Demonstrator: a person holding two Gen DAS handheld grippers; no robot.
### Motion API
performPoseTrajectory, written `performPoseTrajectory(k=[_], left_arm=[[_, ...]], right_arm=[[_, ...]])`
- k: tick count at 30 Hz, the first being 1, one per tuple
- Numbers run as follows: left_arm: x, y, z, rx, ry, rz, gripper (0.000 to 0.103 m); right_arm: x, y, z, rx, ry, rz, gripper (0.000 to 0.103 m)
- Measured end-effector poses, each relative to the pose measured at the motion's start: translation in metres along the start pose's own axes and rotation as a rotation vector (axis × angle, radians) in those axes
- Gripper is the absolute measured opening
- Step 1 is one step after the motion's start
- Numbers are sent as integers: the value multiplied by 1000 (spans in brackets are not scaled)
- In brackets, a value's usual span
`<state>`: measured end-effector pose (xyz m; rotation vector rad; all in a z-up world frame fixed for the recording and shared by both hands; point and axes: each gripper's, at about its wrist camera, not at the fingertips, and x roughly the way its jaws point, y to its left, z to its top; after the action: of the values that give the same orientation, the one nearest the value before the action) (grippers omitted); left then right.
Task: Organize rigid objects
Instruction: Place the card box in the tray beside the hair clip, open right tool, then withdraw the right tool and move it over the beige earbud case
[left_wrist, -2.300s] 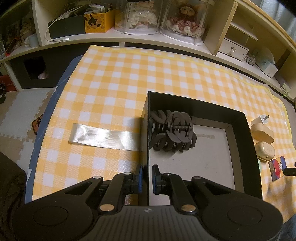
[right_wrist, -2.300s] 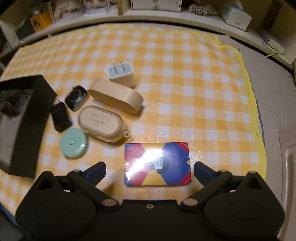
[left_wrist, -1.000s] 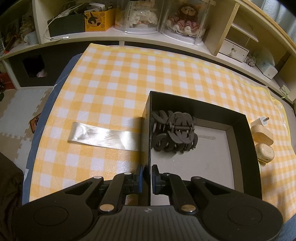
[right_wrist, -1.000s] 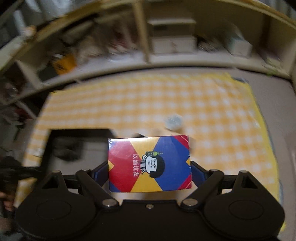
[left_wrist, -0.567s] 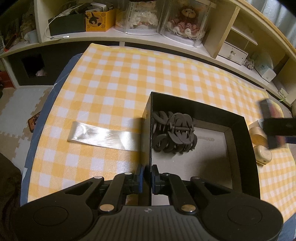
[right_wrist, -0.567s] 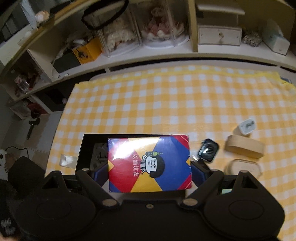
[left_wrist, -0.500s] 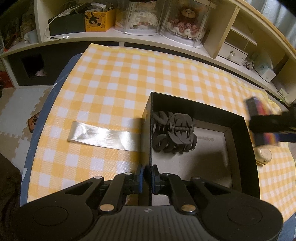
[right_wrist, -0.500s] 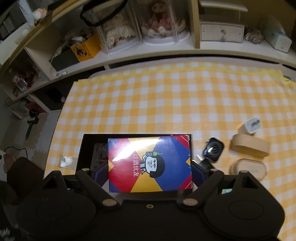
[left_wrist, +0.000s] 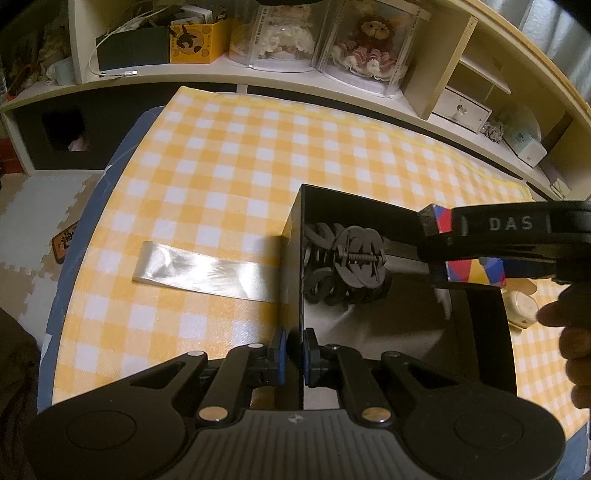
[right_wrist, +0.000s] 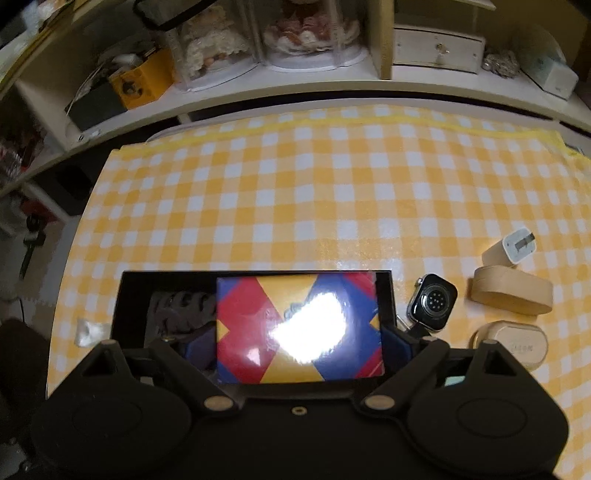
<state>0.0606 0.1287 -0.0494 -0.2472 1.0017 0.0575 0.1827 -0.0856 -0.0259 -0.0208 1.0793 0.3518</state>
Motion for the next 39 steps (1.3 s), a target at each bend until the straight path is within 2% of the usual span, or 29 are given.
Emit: performPoseTrajectory(k=[3,9,12,17,19,22,25,28,33,39], left_arm=[[0,0,-1,-1,-1,0,10],[0,2,-1,-5,0,-2,10],[-1,2,-1,-3,0,-1,10],[0,1,0,-2,0,2,10],[0,1,0,0,-1,3,10],[0,0,0,0,0,4,10],[0,1,-1,-2,1,2,10],[0,1,-1,-1,1,2,10],[0,1,-1,-4,2,1,10],[0,1,-2,0,1,6,9]], right_arm=[[-1,-7,-2,26,-2,37,96],[-19,-12,-8,-1,-17,73,94],[-23,-15,-17,-18,13,84,83],[-15,-10,-39,-57,82,115,51],[-8,-6,-44,-60,111,118,42],[2,-3,-49,-58,138,107,37],[-1,-3,-50,-62,126,115,37],[-17,-5,-46,-85,77,122,38],[-50,-9,-40,-105,-8,144,49],[-87,-22,-39,-128,-107,137,68]])
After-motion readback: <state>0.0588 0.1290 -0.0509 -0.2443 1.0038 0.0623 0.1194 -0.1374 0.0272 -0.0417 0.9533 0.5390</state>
